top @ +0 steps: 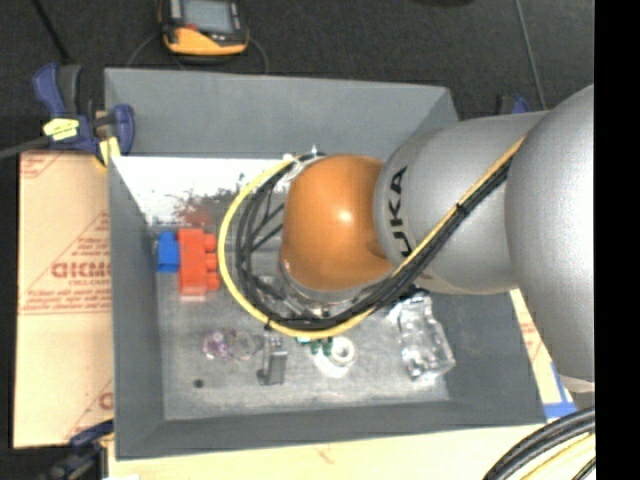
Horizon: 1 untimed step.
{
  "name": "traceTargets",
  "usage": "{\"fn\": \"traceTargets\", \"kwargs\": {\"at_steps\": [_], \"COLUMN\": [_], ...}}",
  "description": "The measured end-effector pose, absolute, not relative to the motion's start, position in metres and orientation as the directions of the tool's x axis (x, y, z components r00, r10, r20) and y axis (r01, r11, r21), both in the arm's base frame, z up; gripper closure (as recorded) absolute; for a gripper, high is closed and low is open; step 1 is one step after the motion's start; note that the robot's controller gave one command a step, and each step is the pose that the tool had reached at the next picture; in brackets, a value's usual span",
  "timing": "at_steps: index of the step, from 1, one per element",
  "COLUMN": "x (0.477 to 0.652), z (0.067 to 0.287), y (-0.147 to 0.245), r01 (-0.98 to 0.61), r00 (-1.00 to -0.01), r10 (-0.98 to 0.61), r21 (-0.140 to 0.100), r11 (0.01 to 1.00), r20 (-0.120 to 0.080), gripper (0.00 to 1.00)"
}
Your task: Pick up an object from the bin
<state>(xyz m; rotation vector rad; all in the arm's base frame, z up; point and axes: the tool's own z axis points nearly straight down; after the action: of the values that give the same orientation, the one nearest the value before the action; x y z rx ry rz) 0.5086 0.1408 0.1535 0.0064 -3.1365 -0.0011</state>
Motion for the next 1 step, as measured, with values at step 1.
{"fn": "traceTargets", "kwargs": {"at_steps": [1], "x": [0.521], "z": [0.066], "y": [0.1256], "r01": [0.074], "r00": [-0.997], "r10": [0.074], "r21": [0.0], "r11": [0.997], "r20": [0.003], "gripper": [0.0]}}
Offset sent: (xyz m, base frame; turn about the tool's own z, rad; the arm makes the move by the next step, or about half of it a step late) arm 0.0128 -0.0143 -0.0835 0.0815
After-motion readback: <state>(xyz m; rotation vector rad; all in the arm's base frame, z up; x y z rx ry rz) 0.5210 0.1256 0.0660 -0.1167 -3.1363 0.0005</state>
